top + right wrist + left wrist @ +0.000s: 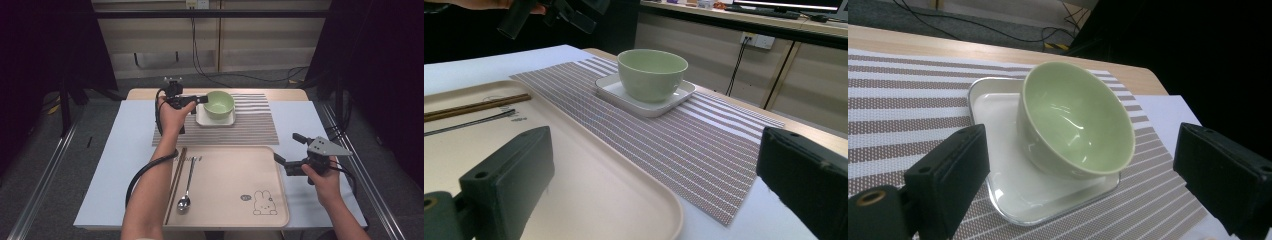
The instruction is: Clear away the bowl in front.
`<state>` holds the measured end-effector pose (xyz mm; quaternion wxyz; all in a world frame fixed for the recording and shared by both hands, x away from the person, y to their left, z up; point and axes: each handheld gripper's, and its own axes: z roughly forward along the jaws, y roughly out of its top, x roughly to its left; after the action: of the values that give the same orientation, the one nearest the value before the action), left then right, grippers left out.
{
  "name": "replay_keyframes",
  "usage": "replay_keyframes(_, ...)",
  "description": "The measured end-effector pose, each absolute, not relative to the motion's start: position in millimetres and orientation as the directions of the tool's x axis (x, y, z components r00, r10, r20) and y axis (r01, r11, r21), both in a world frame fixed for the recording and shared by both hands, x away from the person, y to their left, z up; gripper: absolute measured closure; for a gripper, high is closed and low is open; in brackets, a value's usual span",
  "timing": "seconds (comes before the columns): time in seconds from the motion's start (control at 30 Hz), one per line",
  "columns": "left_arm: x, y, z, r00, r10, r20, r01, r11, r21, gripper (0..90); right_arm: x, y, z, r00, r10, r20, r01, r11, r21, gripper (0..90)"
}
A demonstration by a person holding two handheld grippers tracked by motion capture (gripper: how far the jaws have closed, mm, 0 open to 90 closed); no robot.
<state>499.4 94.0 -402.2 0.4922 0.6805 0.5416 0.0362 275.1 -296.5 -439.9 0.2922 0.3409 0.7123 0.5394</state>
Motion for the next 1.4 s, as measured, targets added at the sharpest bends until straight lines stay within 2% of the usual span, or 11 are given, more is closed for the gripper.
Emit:
replay_keyframes(0.4, 519, 91, -418, 0.367, 0.794, -0.485, 0.724, 0.084, 0.685, 9.4, 276, -297, -440, -0.595, 0.802, -0.056, 0.168, 0.192, 0.967, 1.8)
replay_keyframes(0.5, 523, 89, -421, 0.368, 0.798, -0.477, 0.723, 0.077, 0.686, 12.0, 276, -297, -440, -0.593, 0.803, -0.051, 0.169, 0.187, 0.968, 1.8)
replay_keyframes(0.6, 525, 87, -424, 0.346, 0.802, -0.487, 0.727, 0.098, 0.679, 17.0, 275, -297, -440, -0.593, 0.804, -0.051, 0.171, 0.187, 0.967, 1.8)
replay_keyframes(0.67, 527, 85, -426, 0.342, 0.794, -0.502, 0.734, 0.108, 0.67, 24.1, 276, -297, -440, -0.595, 0.802, -0.052, 0.169, 0.188, 0.968, 1.8)
replay_keyframes(0.73, 528, 83, -428, 0.337, 0.804, -0.49, 0.736, 0.1, 0.669, 24.2, 276, -297, -440, -0.595, 0.802, -0.053, 0.167, 0.188, 0.968, 1.8)
replay_keyframes(0.8, 529, 82, -430, 0.328, 0.797, -0.507, 0.746, 0.11, 0.656, 31.8, 276, -297, -440, -0.598, 0.8, -0.047, 0.171, 0.184, 0.968, 1.8)
replay_keyframes(0.87, 531, 80, -432, 0.327, 0.809, -0.489, 0.744, 0.099, 0.661, 33.3, 276, -297, -440, -0.599, 0.799, -0.046, 0.171, 0.184, 0.968, 1.8)
replay_keyframes(1.03, 533, 77, -437, 0.316, 0.824, -0.47, 0.751, 0.085, 0.654, 43.6, 276, -298, -440, -0.596, 0.801, -0.052, 0.168, 0.188, 0.968, 1.8)
replay_keyframes(1.13, 533, 74, -440, 0.327, 0.831, -0.45, 0.743, 0.068, 0.666, 46.9, 277, -298, -440, -0.596, 0.801, -0.058, 0.163, 0.191, 0.968, 1.8)
replay_keyframes(1.27, 534, 70, -444, 0.32, 0.835, -0.447, 0.744, 0.071, 0.665, 45.5, 276, -297, -440, -0.598, 0.8, -0.052, 0.166, 0.187, 0.968, 1.8)
replay_keyframes(1.4, 535, 68, -447, 0.309, 0.837, -0.453, 0.762, 0.067, 0.644, 50.8, 276, -298, -439, -0.597, 0.801, -0.053, 0.163, 0.186, 0.969, 1.8)
